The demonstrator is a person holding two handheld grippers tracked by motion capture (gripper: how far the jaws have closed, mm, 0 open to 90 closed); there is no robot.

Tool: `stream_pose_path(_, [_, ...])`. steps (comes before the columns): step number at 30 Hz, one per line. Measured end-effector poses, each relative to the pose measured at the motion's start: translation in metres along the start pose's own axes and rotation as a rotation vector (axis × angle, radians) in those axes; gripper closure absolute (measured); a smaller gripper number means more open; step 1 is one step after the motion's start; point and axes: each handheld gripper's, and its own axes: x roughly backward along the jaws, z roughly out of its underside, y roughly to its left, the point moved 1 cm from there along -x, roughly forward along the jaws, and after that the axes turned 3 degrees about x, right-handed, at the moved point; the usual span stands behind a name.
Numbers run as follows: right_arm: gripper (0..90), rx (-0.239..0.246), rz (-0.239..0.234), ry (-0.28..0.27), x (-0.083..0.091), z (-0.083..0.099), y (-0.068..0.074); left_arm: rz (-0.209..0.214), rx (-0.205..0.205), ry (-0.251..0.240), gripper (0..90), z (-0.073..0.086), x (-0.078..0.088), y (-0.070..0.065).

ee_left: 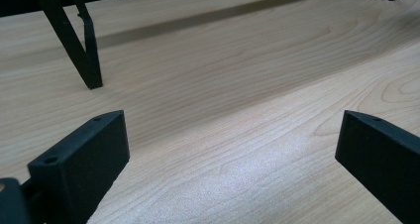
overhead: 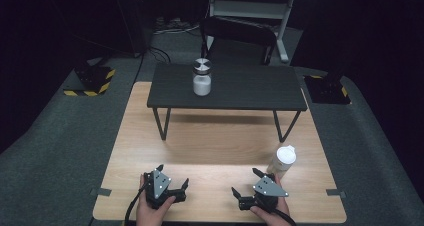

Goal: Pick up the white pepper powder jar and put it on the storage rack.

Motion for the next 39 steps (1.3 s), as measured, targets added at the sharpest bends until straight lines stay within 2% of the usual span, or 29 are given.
stream_pose_path(5, [0.5,0.007,0.007,-0.004,0.000,0.001,0.002,0.003,0.000,-0.013,0.7,0.002,0.001,0.000])
stream_pose_path(11, [0.5,0.022,0.003,-0.009,0.001,0.001,0.002,0.000,-0.020,0.001,0.7,0.000,0.001,-0.002])
stream_pose_path(14, [0.5,0.030,0.002,-0.014,0.001,0.002,0.003,-0.002,-0.028,-0.008,0.7,0.002,0.002,-0.003])
stream_pose_path(19, [0.5,0.038,-0.004,-0.026,0.003,0.001,0.005,0.001,-0.018,-0.011,0.7,0.003,0.002,-0.002])
stream_pose_path(24, [0.5,0.030,0.003,-0.086,0.012,-0.005,0.006,0.002,-0.019,-0.004,0.7,0.002,0.002,-0.002])
stream_pose_path(30, [0.5,0.022,0.037,-0.146,0.026,-0.013,0.005,0.003,-0.020,-0.002,0.7,0.001,0.002,-0.002])
stream_pose_path(31, [0.5,0.022,0.060,-0.165,0.033,-0.015,0.004,0.002,-0.022,0.002,0.7,0.001,0.002,-0.002])
stream_pose_path(32, [0.5,0.022,0.060,-0.165,0.033,-0.015,0.004,0.001,-0.024,0.006,0.7,0.000,0.002,-0.003])
stream_pose_path(34, [0.5,0.009,0.092,-0.184,0.042,-0.015,0.002,0.001,-0.037,0.011,0.7,-0.001,0.002,-0.004])
stream_pose_path(38, [0.4,-0.007,0.147,-0.198,0.055,-0.012,-0.003,0.000,-0.037,0.009,0.7,0.000,0.002,-0.004])
stream_pose_path(39, [0.4,-0.007,0.147,-0.198,0.055,-0.012,-0.003,0.000,-0.037,0.009,0.7,0.000,0.002,-0.004])
